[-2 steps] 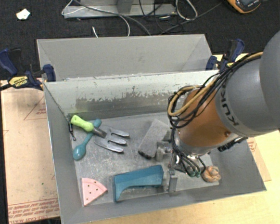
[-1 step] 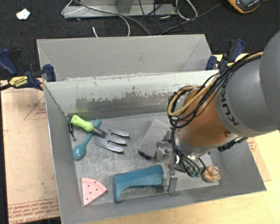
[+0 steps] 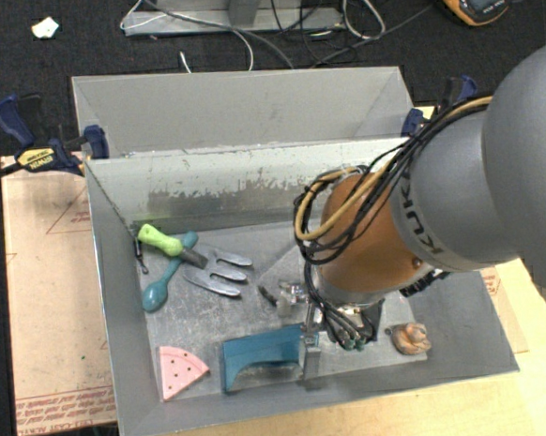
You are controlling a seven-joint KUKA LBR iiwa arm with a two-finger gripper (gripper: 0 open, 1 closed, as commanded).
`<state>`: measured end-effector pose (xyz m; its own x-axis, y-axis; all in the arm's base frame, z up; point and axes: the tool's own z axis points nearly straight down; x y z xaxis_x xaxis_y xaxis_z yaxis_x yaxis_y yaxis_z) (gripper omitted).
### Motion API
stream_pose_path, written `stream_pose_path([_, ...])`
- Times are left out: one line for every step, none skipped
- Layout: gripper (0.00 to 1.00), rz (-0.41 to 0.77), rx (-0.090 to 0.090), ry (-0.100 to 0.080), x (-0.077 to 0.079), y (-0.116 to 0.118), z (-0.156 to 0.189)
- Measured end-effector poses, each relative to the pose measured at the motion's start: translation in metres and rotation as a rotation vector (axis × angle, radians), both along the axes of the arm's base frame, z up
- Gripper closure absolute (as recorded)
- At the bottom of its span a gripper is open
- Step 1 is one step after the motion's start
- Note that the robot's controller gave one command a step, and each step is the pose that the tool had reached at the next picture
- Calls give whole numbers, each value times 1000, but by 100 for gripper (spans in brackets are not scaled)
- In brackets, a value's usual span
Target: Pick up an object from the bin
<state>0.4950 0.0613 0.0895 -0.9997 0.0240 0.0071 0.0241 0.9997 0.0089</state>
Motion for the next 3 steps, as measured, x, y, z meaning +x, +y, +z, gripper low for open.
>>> stream_pose_path([0,1,-2,1,-1,15,6])
stream_pose_path([0,11,1,0,4,21,-19])
stream_pose_path([100,34,1,-5,-6,29,-19])
